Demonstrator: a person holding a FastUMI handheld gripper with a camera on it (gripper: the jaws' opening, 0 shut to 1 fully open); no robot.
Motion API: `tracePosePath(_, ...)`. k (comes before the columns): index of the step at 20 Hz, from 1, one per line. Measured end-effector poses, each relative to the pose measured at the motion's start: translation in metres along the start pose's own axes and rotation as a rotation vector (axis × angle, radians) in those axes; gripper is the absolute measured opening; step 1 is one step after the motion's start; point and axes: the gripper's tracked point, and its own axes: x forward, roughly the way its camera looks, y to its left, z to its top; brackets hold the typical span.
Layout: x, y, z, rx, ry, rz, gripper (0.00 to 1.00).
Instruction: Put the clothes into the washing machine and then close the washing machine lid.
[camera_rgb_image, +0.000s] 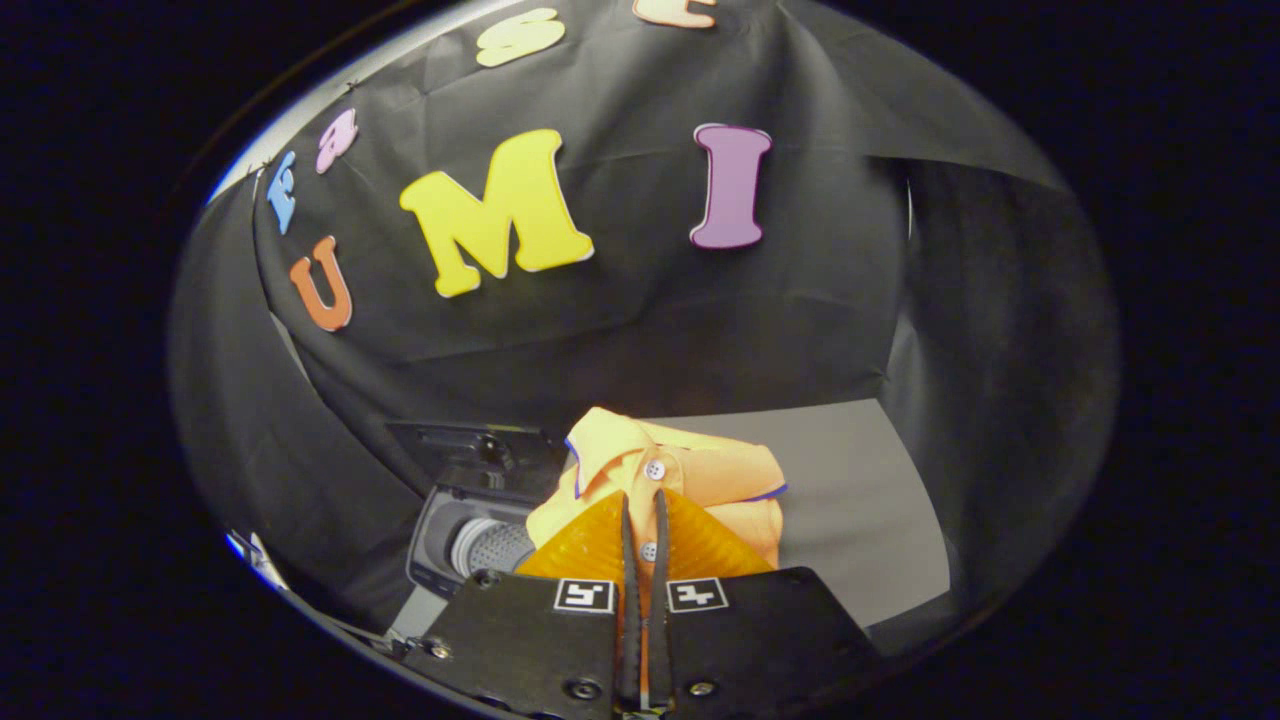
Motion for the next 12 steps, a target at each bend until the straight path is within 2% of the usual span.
tracePosePath(6,-0.050,0.071,0.016,-0.004,-0.083,0.042,0.06)
tracePosePath(12,-0.071,0.148,0.016,-0.017,-0.121,0.090,0.06)
